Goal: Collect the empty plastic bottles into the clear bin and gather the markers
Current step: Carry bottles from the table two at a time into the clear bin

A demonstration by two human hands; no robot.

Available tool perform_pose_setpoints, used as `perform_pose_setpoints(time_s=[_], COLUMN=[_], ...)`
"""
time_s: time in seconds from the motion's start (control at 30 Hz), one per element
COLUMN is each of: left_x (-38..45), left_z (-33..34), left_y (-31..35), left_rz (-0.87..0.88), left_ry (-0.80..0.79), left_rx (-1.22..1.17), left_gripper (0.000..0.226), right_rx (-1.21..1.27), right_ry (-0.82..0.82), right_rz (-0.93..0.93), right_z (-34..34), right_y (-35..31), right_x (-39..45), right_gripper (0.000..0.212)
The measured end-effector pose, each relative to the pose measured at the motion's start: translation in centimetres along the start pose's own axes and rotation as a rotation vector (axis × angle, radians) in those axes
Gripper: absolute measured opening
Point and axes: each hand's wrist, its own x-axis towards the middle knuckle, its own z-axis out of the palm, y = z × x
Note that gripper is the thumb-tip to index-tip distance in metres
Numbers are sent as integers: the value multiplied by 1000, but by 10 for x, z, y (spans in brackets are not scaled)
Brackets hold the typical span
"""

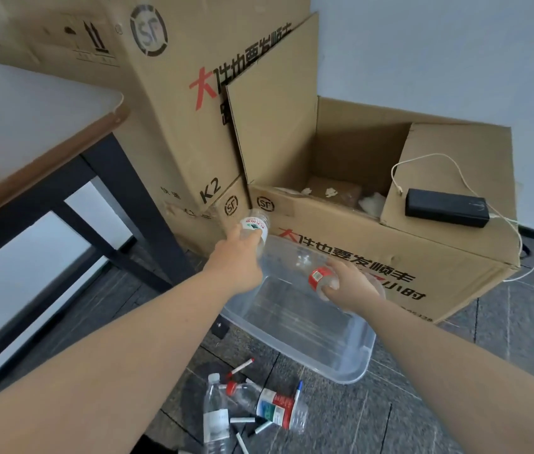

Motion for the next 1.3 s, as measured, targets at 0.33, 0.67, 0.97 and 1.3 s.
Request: perform_pose_setpoints(time_s=[0.33,0.67,0.97,1.3], left_x=[17,17,-11,-130], left_z=[26,40,-45,-181], left_y=[14,19,32,-1], left_rz=[24,6,109,-6], left_ry=[-31,-135,112,506], left_rx=[-48,127,244,367], left_gripper=[64,71,69,67], right_rx=[10,-72,-157,-134], right_ry=[33,90,222,418], right_rz=[-51,-154,-322,-593], right_z=[-5,-23,-87,-160], right_y=[6,-5,-63,-182], right_x=[20,10,-26,-108], right_gripper=[59,70,66,64])
